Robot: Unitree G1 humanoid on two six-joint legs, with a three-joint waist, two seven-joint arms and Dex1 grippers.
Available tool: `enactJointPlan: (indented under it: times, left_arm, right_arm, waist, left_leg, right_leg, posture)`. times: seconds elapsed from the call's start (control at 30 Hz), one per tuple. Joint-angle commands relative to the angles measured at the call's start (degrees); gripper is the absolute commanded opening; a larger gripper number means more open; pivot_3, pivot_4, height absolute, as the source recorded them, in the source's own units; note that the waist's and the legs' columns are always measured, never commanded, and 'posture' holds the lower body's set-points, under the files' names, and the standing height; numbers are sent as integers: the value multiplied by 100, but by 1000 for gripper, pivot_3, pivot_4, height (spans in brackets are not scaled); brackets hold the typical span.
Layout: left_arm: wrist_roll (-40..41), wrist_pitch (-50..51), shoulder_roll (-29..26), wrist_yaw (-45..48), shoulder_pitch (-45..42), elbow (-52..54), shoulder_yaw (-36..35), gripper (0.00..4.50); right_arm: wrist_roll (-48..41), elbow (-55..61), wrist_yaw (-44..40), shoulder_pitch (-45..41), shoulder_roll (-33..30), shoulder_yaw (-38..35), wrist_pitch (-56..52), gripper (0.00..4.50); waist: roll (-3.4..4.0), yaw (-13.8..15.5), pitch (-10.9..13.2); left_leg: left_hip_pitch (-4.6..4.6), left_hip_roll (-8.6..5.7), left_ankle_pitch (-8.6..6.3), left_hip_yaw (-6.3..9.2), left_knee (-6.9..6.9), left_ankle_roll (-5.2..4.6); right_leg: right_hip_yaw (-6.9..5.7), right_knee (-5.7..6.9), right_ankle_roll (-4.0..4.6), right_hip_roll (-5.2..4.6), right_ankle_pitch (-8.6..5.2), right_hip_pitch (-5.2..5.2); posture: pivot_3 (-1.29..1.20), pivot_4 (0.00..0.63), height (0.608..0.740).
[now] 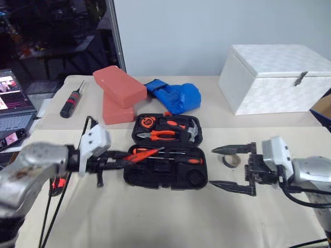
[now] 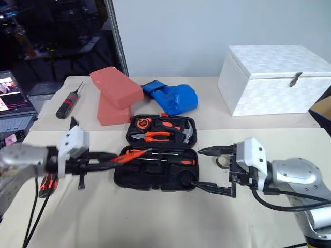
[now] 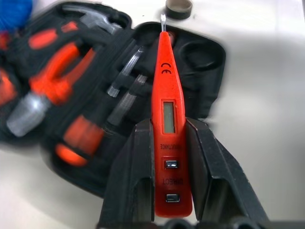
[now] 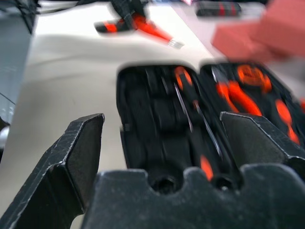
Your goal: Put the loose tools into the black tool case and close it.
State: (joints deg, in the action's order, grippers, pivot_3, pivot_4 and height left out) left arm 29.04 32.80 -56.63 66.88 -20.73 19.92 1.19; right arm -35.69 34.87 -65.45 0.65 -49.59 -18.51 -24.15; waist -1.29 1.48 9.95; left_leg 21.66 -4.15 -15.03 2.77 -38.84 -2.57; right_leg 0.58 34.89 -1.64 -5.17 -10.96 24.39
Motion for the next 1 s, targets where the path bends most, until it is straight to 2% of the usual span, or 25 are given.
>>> enactJointPlan:
  times: [0.03,0.17,0.33,0.47,1.0]
  left_arm:
    - [-1036,-1249,376,854,-994,-1352,1093,451]
    - [-1646,-2209,685,1515,-1663,-2642,1642,451]
    - [-2109,-2411,947,1753,-1987,-3291,1957,451]
    - [-2197,-2228,1052,1785,-1886,-3098,1986,451]
    - [-2238,-392,1131,1415,-1490,-1398,2137,451]
  right_arm:
    - [-261,509,109,452,-174,-839,-129,4500]
    - [-446,866,318,851,-188,-1214,-301,4500]
    - [-542,1170,585,1167,-142,-1356,-381,4500]
    - [-609,1309,749,1279,-129,-1381,-423,4500]
    - [-676,1315,980,1355,-238,-1283,-395,4500]
  waist:
    - [-2,-38,2]
    - [-9,-92,5]
    - [-11,-77,6]
    - [-13,-71,7]
    - [-15,-68,6]
  left_leg:
    - [3,5,-4,-3,1,-5]
    - [38,4,-10,-4,1,-9]
    - [70,1,-12,-3,-4,-12]
    - [72,-3,-18,-5,-21,-25]
    - [64,-5,-19,-5,-35,-29]
  right_leg:
    - [11,-9,4,-5,5,8]
    - [19,-2,6,-6,8,48]
    - [12,11,8,0,11,82]
    - [10,7,-7,1,17,70]
    - [12,11,-16,10,19,59]
  posture:
    - [0,150,740]
    - [0,150,740]
    - [0,150,740]
    - [0,150,740]
    - [0,150,740]
